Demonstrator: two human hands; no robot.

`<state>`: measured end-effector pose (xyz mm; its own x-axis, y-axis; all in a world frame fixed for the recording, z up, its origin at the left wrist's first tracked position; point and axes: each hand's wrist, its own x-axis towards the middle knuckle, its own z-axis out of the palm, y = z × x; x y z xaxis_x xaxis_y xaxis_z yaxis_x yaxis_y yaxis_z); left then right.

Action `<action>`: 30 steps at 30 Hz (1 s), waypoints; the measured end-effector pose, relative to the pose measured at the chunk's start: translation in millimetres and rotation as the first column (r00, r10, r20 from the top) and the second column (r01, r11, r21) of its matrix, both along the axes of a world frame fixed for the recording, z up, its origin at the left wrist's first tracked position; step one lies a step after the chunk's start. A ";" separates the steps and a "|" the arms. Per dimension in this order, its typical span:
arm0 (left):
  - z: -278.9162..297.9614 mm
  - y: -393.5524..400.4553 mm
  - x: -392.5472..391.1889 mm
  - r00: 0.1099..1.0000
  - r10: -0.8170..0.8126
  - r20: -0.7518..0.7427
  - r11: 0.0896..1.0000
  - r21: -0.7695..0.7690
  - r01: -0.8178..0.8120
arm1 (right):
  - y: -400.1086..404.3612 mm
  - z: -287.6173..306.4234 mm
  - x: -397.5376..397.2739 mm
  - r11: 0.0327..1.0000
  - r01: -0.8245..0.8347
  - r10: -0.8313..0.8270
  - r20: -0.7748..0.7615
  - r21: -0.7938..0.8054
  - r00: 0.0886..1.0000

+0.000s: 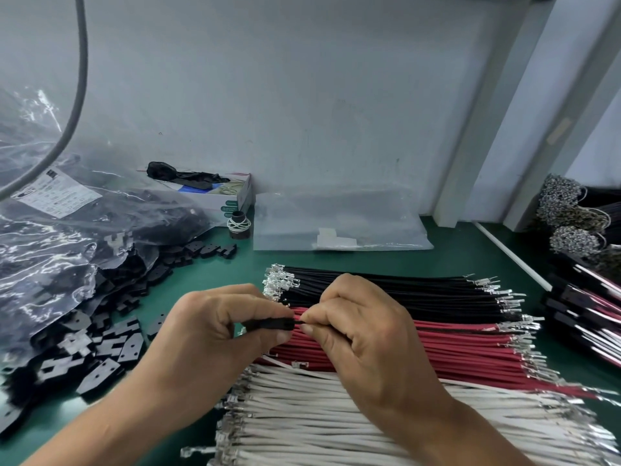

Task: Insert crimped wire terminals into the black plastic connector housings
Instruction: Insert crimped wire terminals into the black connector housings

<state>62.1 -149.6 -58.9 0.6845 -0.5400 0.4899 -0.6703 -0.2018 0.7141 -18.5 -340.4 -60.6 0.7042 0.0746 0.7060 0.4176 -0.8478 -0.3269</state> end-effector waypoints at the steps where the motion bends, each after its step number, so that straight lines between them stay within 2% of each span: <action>1: -0.9 -0.8 -0.3 1.000 -0.006 -0.010 1.000 0.003 0.006 | -1.9 1.2 0.0 0.999 0.016 -0.016 0.006 -0.029 1.000; 5: -6.7 -1.7 6.4 0.992 0.045 -0.119 0.991 -0.122 -0.060 | -12.0 9.2 1.7 0.965 0.215 -0.191 0.162 -0.149 0.968; 7: -8.5 1.2 10.7 0.986 0.061 -0.153 0.982 -0.168 -0.086 | -14.0 9.0 0.0 0.955 0.231 -0.194 0.198 -0.184 0.961; 10: -8.7 4.8 13.7 0.974 0.040 -0.221 0.969 -0.229 -0.092 | -7.6 2.3 -3.1 0.947 0.168 -0.176 -0.003 -0.274 0.984; 13: -7.6 2.5 12.9 0.961 0.021 -0.276 0.963 -0.253 -0.094 | -2.0 -0.9 -0.8 0.964 0.167 -0.207 -0.188 -0.208 0.960; 15: -7.2 1.6 13.3 0.953 0.020 -0.303 0.957 -0.271 -0.106 | -2.4 -1.0 0.4 0.974 0.171 -0.200 -0.209 -0.150 0.957; 22: -9.1 0.9 16.3 0.928 0.006 -0.372 0.942 -0.308 -0.130 | 3.0 0.5 2.0 0.959 0.182 -0.232 -0.236 -0.216 0.944; 30: -8.9 3.8 17.0 0.922 0.014 -0.387 0.938 -0.315 -0.146 | 2.2 1.1 -1.3 0.975 0.212 -0.220 -0.258 -0.058 0.941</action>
<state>79.1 -145.8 -67.8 0.8857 -0.3269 0.3297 -0.3325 0.0491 0.9418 -19.8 -338.2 -59.5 0.8652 -0.0823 0.4946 0.1263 -0.9188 -0.3739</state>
